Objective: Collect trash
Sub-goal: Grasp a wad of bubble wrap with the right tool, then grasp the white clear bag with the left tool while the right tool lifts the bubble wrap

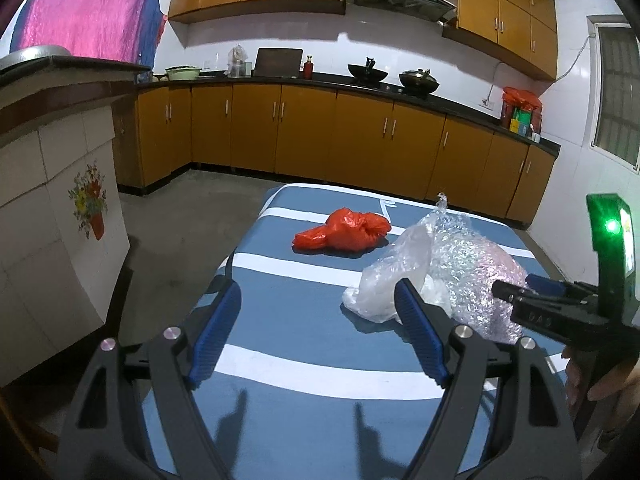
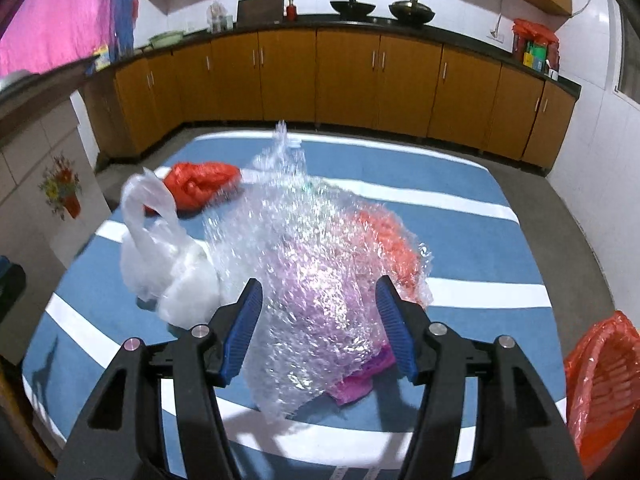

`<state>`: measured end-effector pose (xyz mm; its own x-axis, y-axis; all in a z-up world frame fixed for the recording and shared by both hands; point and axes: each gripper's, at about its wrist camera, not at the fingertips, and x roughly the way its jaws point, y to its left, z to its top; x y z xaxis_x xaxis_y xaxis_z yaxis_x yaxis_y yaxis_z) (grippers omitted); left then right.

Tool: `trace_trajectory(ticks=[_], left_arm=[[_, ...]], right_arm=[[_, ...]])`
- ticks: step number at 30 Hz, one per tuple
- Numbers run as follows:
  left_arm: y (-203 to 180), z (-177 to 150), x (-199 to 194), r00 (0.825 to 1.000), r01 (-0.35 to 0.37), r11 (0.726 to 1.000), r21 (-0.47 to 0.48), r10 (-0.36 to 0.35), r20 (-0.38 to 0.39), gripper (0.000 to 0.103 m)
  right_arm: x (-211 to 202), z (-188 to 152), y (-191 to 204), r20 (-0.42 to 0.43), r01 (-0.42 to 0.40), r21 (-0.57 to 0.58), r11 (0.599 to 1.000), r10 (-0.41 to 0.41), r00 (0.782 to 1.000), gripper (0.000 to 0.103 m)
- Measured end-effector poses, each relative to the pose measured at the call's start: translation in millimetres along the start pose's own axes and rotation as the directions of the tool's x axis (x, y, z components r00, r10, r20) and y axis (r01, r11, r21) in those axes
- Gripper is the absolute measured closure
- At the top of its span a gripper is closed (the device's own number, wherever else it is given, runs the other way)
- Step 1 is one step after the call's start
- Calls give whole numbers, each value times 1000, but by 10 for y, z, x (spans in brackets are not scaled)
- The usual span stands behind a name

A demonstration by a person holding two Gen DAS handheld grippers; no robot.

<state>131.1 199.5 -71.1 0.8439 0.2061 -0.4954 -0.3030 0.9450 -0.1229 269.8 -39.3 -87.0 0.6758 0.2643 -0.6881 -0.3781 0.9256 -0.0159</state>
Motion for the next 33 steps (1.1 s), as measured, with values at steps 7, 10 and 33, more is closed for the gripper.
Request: trace_trajectory(ticks=[7, 10, 33], left_arm=[[-23, -44, 73, 1000, 14, 1000, -14, -14, -22, 25], [-52, -48, 82, 1000, 16, 1000, -10, -16, -24, 25], [-260, -66, 63, 998, 50, 999, 18, -49, -30, 25]], right_arm=[[-36, -39, -76, -22, -12, 11, 1000, 12, 1000, 82], [-156, -18, -139, 9, -37, 42, 998, 37, 999, 83], [-348, -179, -470, 2, -74, 147, 986, 74, 997, 66]])
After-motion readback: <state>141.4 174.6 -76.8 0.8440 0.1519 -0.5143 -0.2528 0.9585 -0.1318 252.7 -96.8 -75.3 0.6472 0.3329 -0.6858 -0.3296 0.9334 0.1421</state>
